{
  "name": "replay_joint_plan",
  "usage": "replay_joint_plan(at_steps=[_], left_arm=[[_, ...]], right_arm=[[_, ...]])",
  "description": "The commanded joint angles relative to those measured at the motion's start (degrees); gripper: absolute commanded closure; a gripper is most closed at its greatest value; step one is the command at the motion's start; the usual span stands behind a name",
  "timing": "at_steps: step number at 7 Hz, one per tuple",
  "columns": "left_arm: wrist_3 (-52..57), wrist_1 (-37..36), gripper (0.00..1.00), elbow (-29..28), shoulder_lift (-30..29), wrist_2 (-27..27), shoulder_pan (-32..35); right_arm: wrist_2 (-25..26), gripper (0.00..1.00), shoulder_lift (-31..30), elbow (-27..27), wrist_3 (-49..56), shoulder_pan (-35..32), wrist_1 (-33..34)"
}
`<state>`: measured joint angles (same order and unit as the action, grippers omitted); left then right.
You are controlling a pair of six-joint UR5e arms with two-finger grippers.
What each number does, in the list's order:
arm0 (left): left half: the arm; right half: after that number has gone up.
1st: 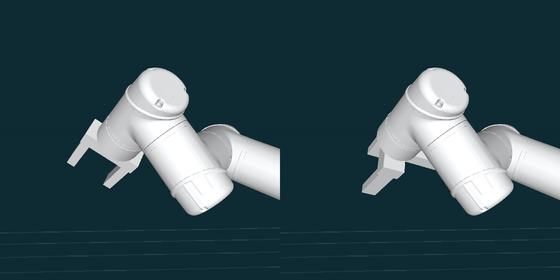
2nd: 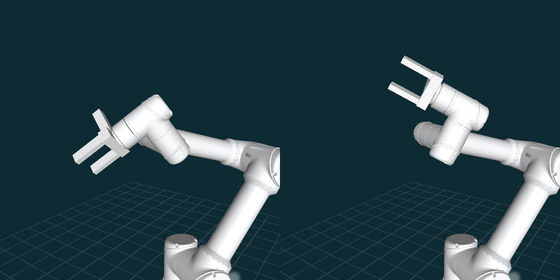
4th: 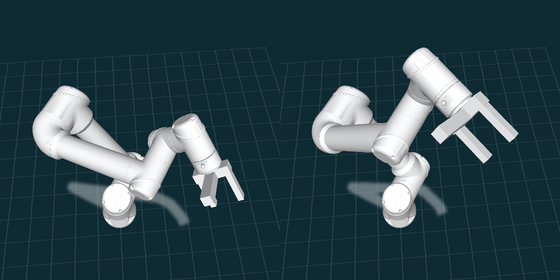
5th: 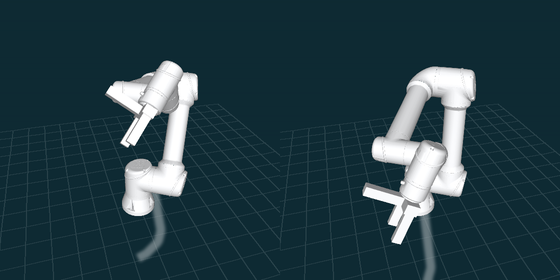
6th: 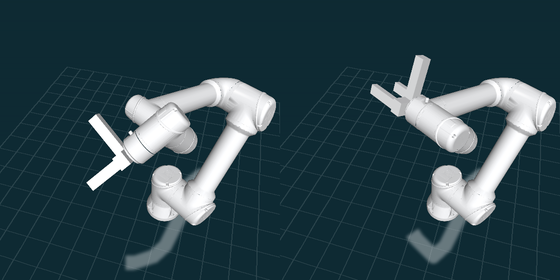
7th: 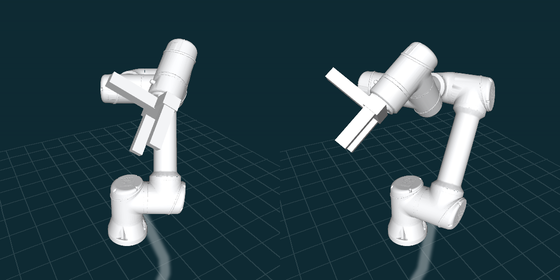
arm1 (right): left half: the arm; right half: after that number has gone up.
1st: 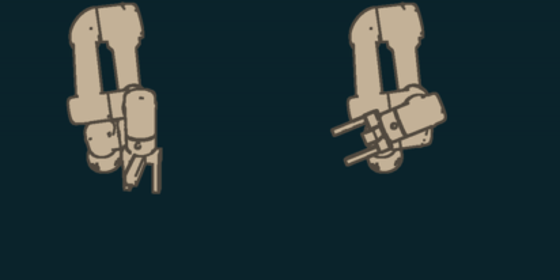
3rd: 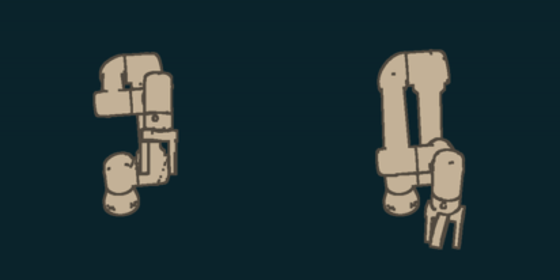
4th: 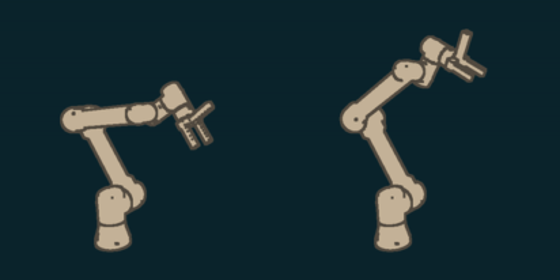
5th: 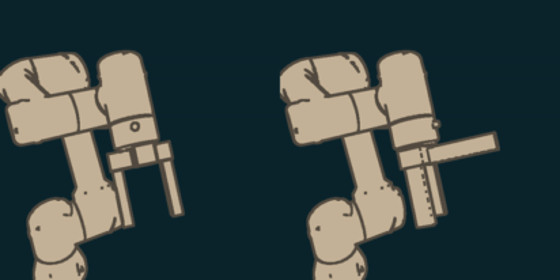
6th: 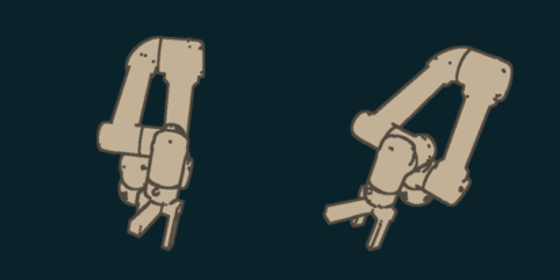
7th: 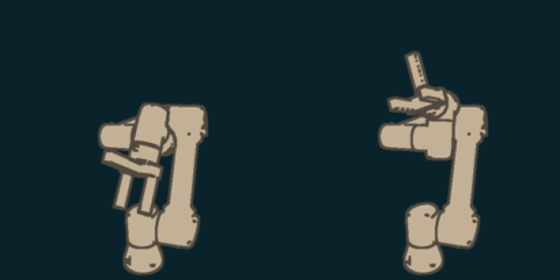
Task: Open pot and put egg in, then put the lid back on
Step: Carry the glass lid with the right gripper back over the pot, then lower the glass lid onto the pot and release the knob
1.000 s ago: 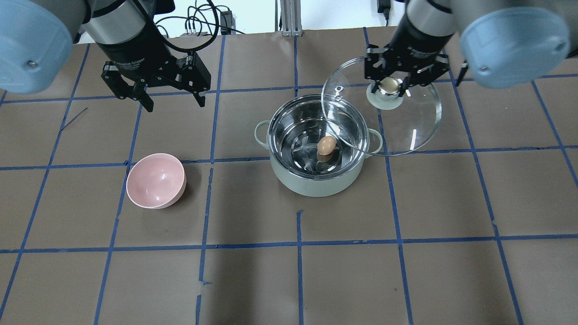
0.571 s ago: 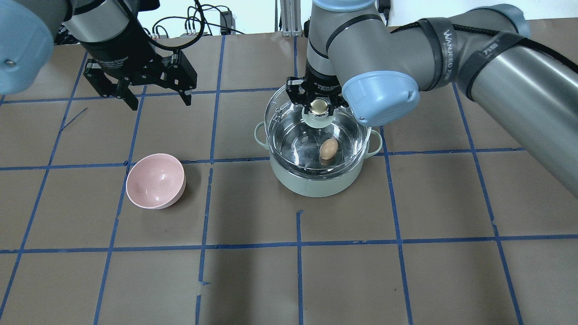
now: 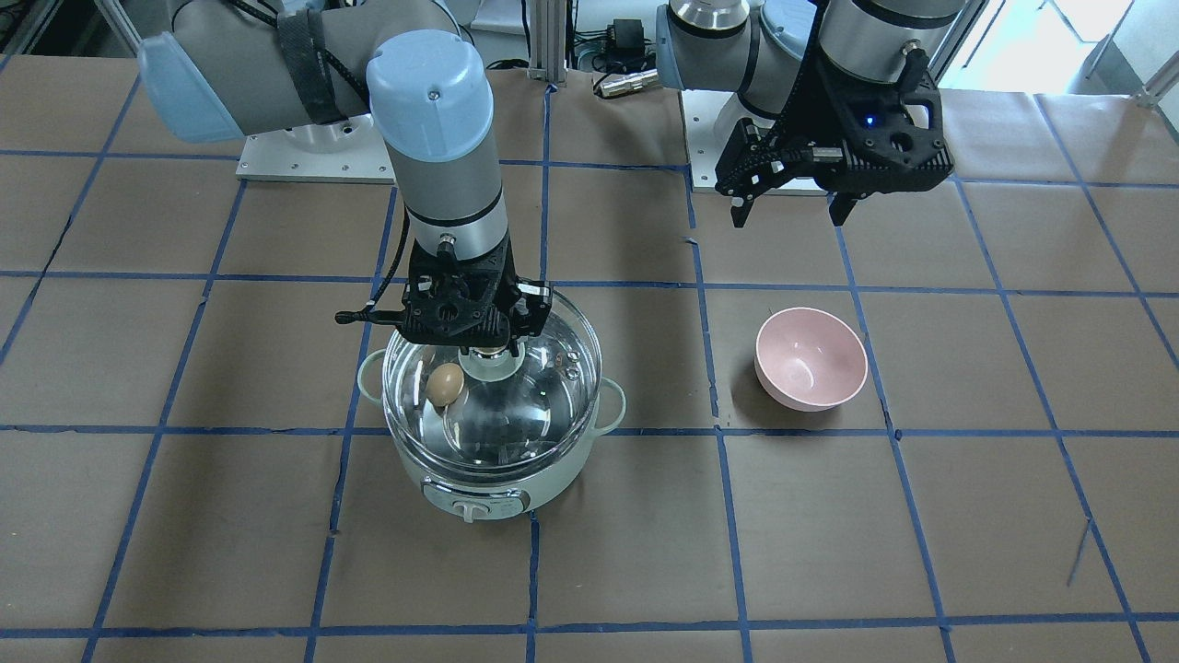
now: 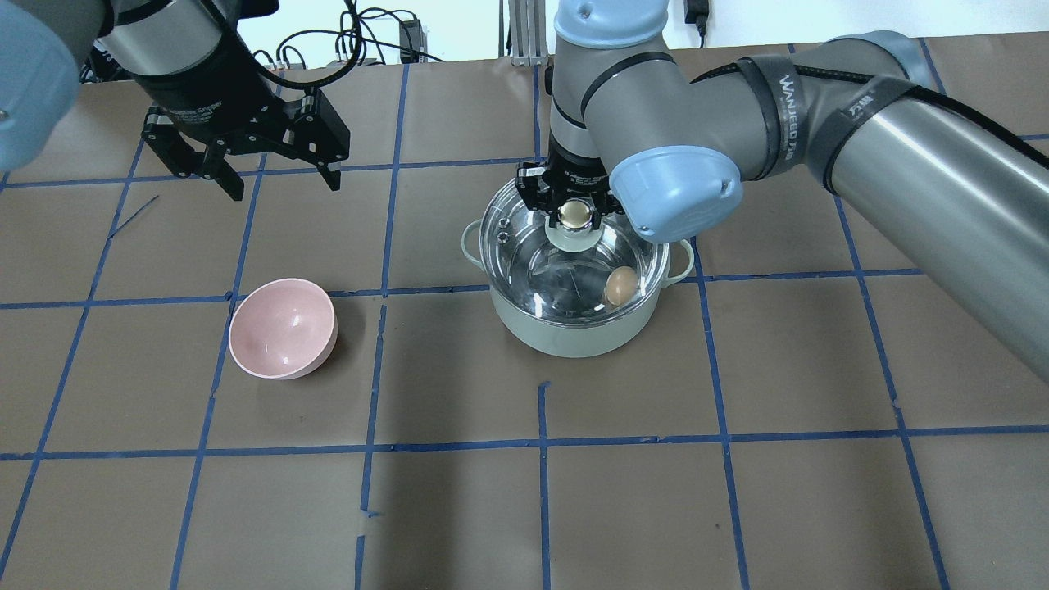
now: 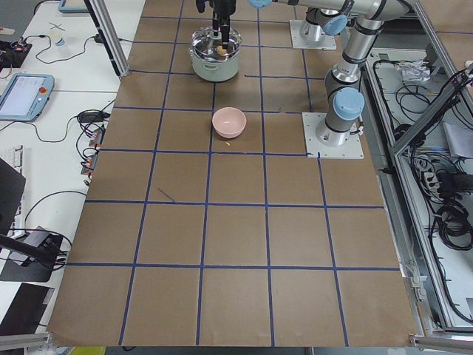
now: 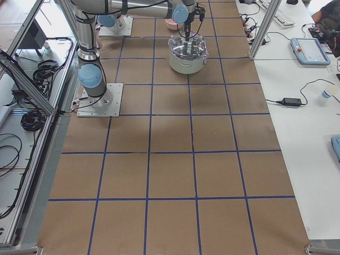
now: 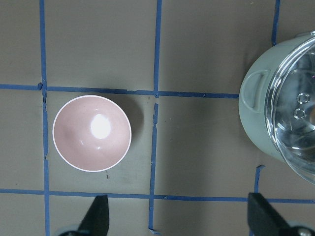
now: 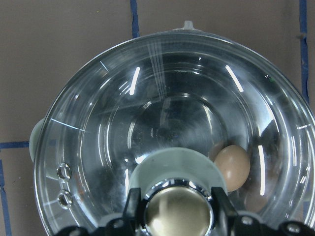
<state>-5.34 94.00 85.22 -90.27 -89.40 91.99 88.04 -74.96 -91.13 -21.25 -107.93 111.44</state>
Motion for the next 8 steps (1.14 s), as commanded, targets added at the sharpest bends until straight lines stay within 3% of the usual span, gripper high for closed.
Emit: replay_joint_plan(at_steps=[1, 8], left_arm=[[1.5, 0.4, 0.0, 0.1, 0.0, 0.1, 0.0], [4.7, 0.2, 0.0, 0.0, -0.3, 0.2, -0.1]], right_arm=[[-0.2, 0.87, 0.4, -0.2, 0.9, 0.0, 0.6], [-0.1, 0.83, 1.0, -0.4, 2.0, 0.0, 3.1]])
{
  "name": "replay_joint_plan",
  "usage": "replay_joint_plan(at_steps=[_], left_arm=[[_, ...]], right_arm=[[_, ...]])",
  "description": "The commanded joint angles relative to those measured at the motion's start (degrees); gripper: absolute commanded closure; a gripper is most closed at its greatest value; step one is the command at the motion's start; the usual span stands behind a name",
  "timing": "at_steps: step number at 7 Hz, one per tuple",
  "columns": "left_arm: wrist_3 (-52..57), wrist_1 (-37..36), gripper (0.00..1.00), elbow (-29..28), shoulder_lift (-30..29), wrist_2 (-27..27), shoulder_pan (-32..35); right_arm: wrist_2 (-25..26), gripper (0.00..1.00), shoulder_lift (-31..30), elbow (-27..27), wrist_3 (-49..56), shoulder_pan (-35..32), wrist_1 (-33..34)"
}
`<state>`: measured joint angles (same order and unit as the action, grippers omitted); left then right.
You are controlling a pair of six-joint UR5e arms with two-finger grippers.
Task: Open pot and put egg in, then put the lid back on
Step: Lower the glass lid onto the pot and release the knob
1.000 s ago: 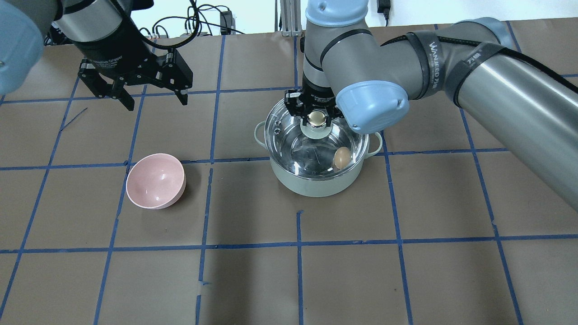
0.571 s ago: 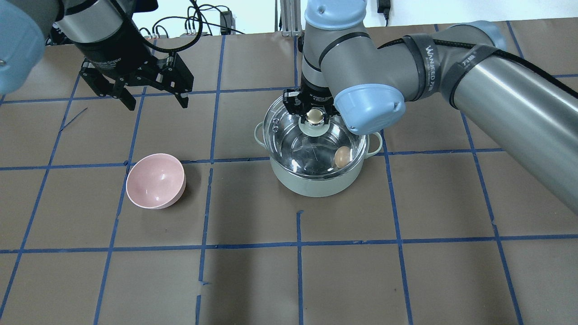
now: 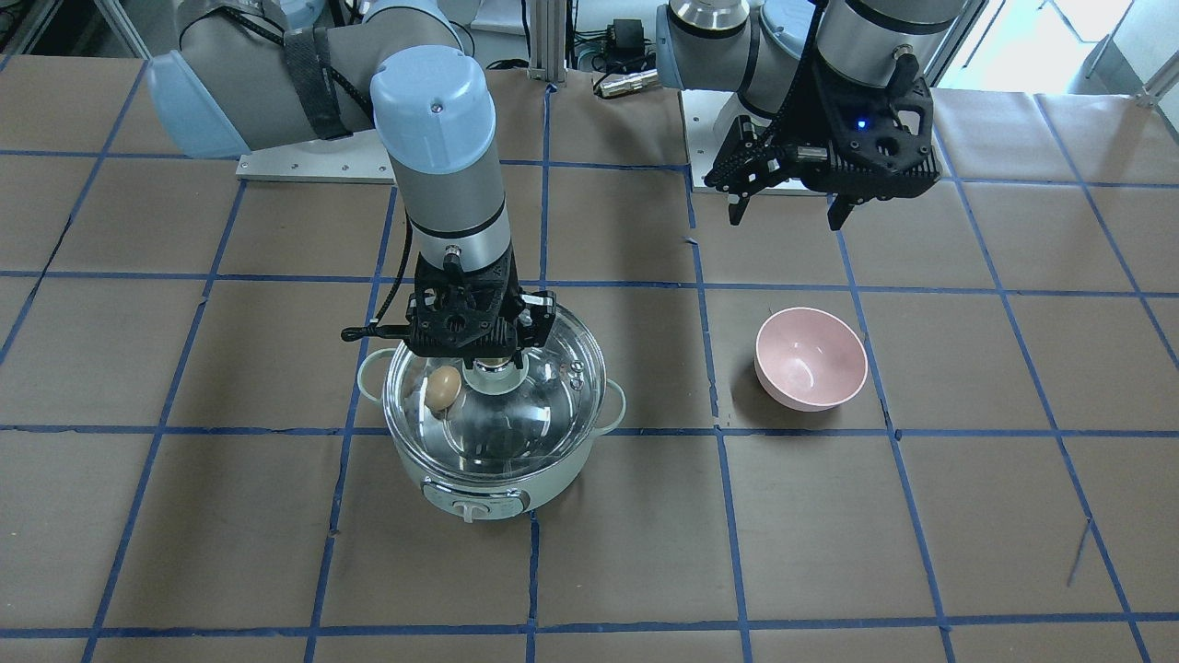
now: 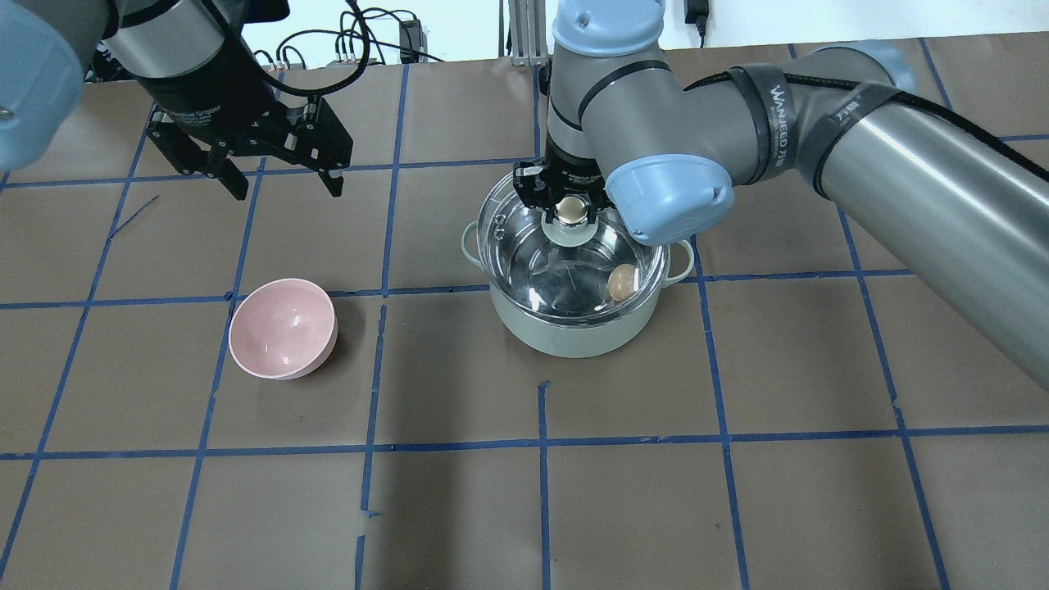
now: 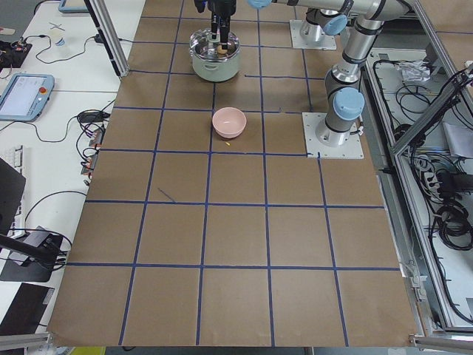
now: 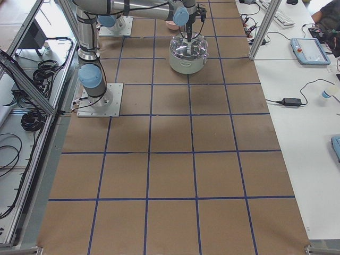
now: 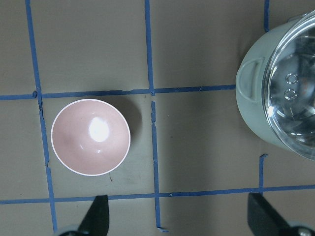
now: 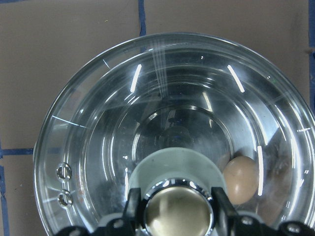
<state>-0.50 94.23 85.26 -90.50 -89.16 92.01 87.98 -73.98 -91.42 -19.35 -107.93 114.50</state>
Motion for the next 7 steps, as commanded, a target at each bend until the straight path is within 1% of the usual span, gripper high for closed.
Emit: replay_joint_plan(at_steps=[1, 7], left_arm=[[-0.1, 0.0, 0.0, 0.0, 0.1, -0.2, 0.0], [-0.1, 0.0, 0.0, 0.0, 0.1, -0.5, 0.0]], right_arm=[[0.0, 0.81, 0.1, -0.1, 0.1, 0.0, -0.1], [0.2, 0.8, 0.2, -0.1, 2.9, 0.4, 0.0]])
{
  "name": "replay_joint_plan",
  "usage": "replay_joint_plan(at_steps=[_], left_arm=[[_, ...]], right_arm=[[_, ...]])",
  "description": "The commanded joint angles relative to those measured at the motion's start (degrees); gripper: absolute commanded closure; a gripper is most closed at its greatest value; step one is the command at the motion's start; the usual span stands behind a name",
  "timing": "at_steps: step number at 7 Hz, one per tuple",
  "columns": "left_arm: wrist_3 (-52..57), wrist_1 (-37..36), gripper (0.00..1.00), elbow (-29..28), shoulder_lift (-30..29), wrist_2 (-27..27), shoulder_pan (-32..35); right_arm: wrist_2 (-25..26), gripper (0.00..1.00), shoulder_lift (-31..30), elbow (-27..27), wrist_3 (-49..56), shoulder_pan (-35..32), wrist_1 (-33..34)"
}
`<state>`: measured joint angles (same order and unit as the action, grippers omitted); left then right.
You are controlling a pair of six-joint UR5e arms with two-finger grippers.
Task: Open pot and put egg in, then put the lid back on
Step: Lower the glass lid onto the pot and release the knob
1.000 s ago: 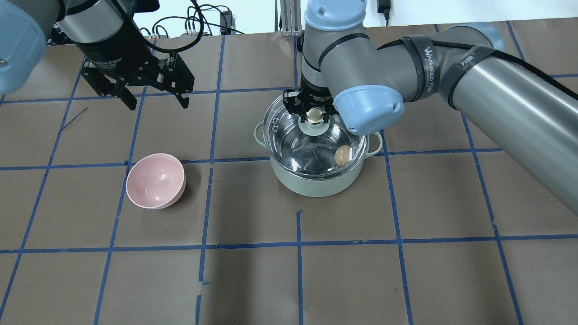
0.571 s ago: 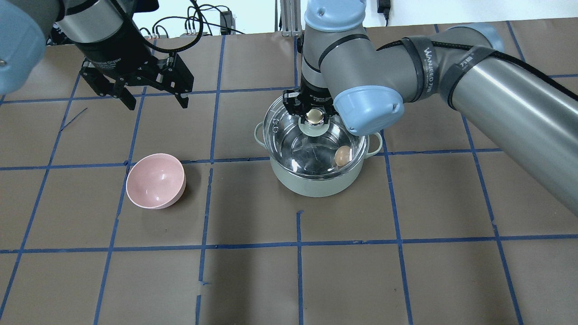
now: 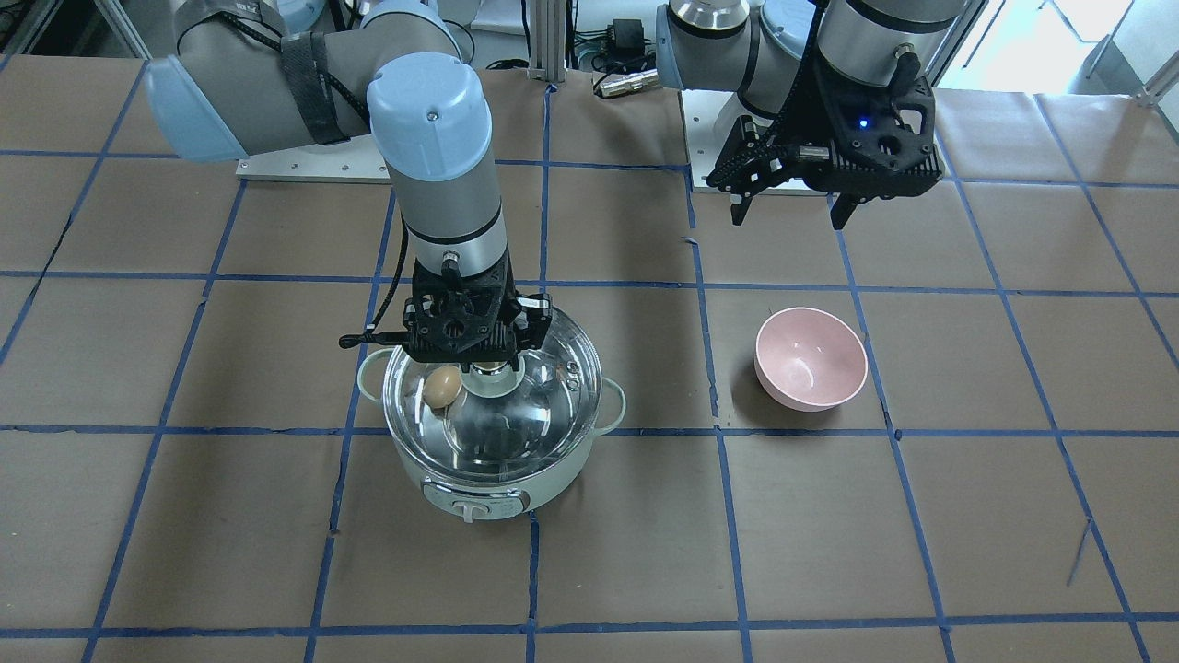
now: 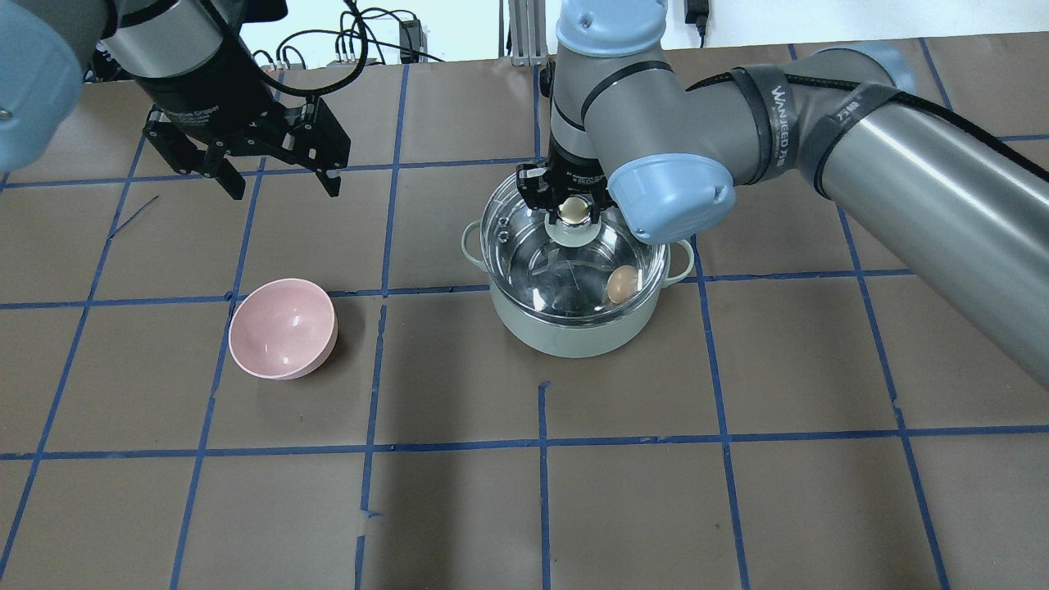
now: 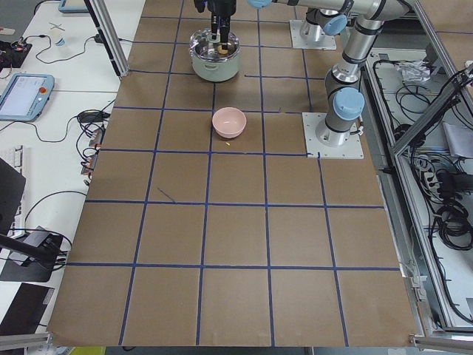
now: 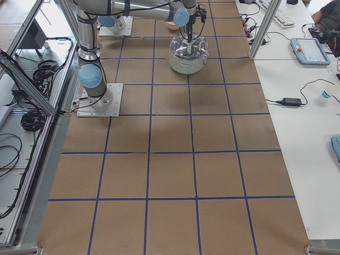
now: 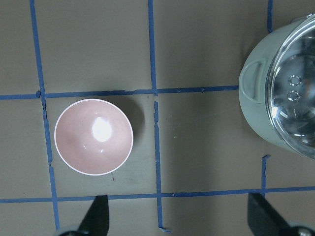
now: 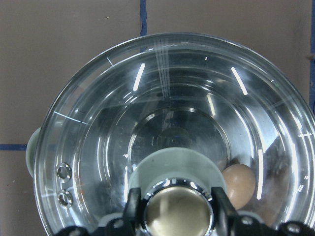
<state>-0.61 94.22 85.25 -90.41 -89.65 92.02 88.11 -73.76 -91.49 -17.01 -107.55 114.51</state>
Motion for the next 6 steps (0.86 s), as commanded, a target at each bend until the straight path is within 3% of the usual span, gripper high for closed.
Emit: replay_joint_plan(at_steps=[1, 2, 3, 4, 5, 6], left_arm=[[0.0, 0.1, 0.0, 0.0, 0.1, 0.0, 0.0], [0.0, 0.1, 0.0, 0.0, 0.1, -0.1, 0.0], [0.0, 0.0, 0.0, 0.0, 0.1, 0.0, 0.0], [0.0, 0.0, 0.0, 0.0, 0.1, 0.0, 0.0], [0.0, 0.0, 0.0, 0.0, 0.1, 0.1, 0.0], [0.0, 0.0, 0.0, 0.0, 0.1, 0.1, 0.0]], right_arm=[[0.0, 0.8, 0.0, 0.0, 0.5, 0.1, 0.0], [0.0, 0.79, 0.0, -0.1, 0.6, 0.1, 0.0], [0.0, 0.72, 0.0, -0.1, 0.5, 0.1, 0.0], [0.0, 0.45, 0.0, -0.1, 0.2, 0.1, 0.0], [0.0, 0.28, 0.0, -0.1, 0.0, 0.1, 0.0], [0.0, 0.24, 0.0, -0.1, -0.1, 0.1, 0.0]])
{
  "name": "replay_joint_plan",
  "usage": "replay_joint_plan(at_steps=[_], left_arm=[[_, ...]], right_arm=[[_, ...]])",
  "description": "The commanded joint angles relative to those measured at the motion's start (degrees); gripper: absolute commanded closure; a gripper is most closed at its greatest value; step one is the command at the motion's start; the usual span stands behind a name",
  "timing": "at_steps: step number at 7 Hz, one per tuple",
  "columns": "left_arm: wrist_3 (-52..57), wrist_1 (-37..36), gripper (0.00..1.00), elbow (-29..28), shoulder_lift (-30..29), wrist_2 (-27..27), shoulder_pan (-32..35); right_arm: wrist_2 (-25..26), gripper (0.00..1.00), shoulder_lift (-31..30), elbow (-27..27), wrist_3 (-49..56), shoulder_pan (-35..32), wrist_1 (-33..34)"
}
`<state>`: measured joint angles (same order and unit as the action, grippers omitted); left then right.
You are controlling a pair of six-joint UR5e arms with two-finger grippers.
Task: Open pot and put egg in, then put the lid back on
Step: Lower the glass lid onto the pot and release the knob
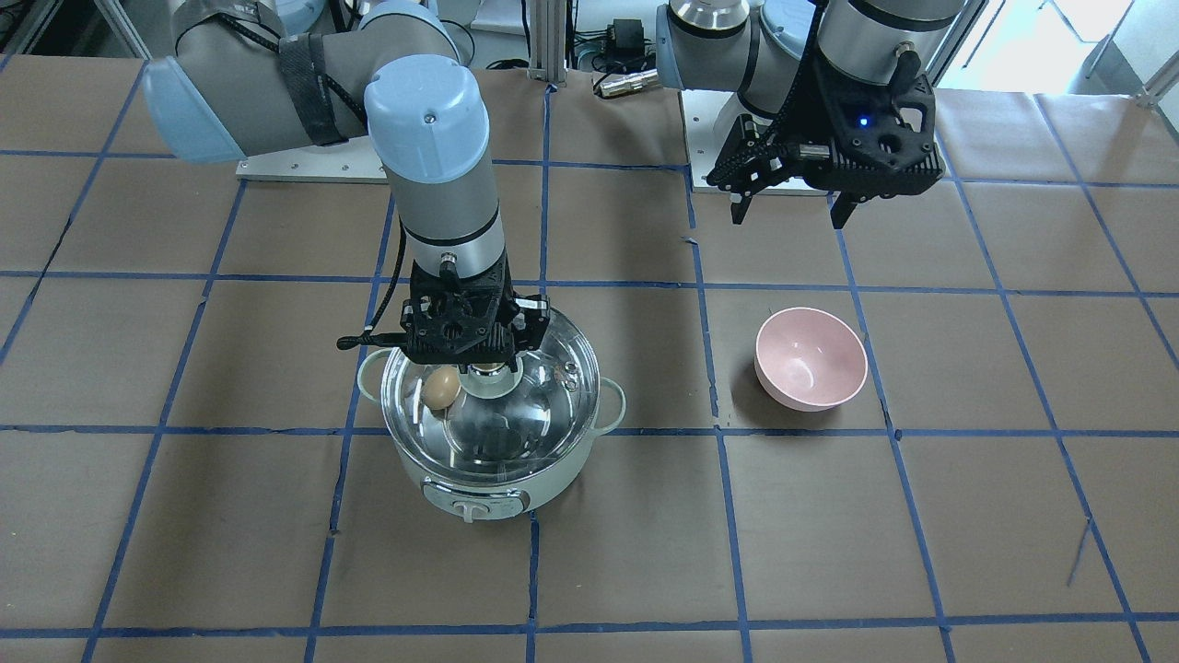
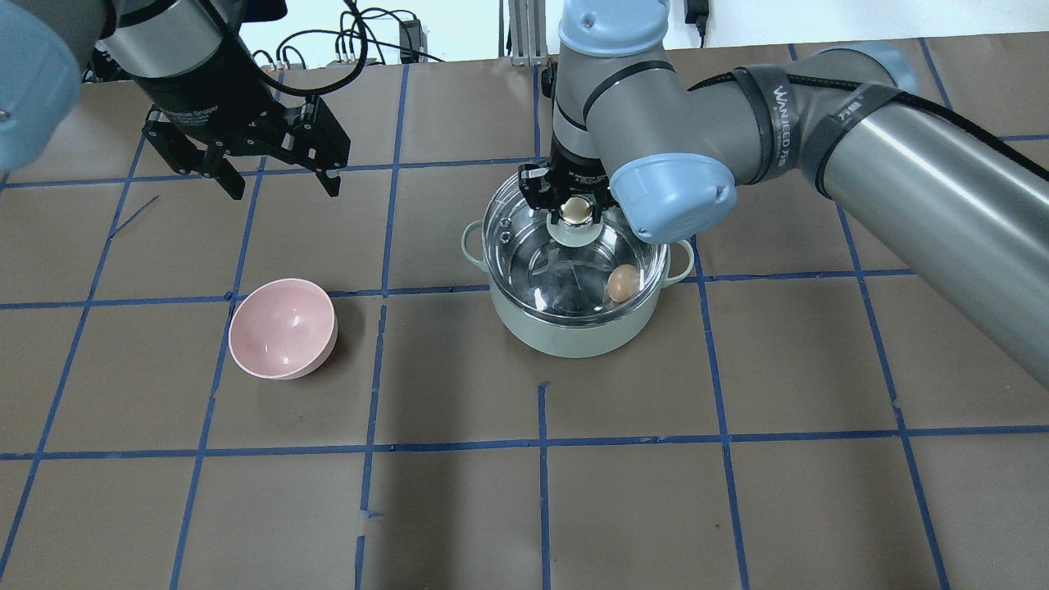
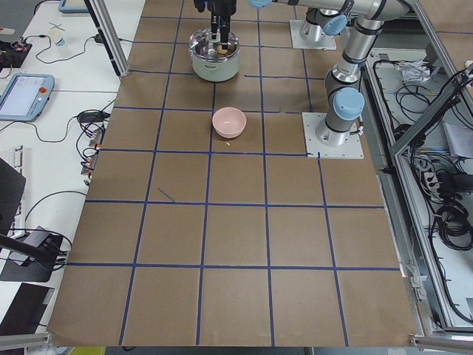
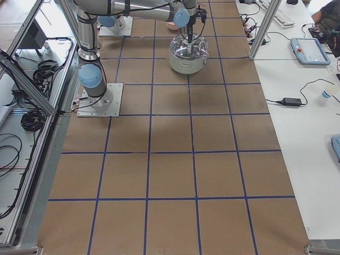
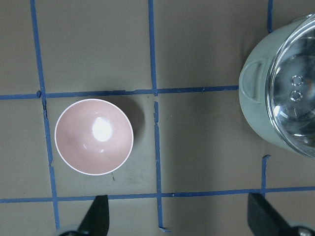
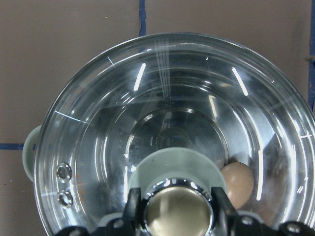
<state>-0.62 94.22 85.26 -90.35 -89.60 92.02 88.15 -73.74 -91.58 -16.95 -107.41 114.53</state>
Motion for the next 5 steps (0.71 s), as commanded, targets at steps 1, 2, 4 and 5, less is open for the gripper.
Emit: replay_joint_plan(at_steps=[1, 2, 4, 5], left_arm=[[0.0, 0.0, 0.0, 0.0, 0.0, -0.1, 0.0], [0.0, 0.0, 0.0, 0.0, 0.0, -0.1, 0.0], [0.0, 0.0, 0.0, 0.0, 0.0, 0.1, 0.0], [0.0, 0.1, 0.0, 0.0, 0.0, 0.0, 0.1]], right_arm=[[0.0, 0.17, 0.0, 0.0, -0.4, 0.0, 0.0], [0.0, 0.09, 0.0, 0.0, -0.4, 0.0, 0.0], [-0.2, 0.05, -1.0, 1.0, 0.7, 4.0, -0.3], [-0.3, 0.0, -3.9, 0.9, 2.3, 8.9, -1.1]])
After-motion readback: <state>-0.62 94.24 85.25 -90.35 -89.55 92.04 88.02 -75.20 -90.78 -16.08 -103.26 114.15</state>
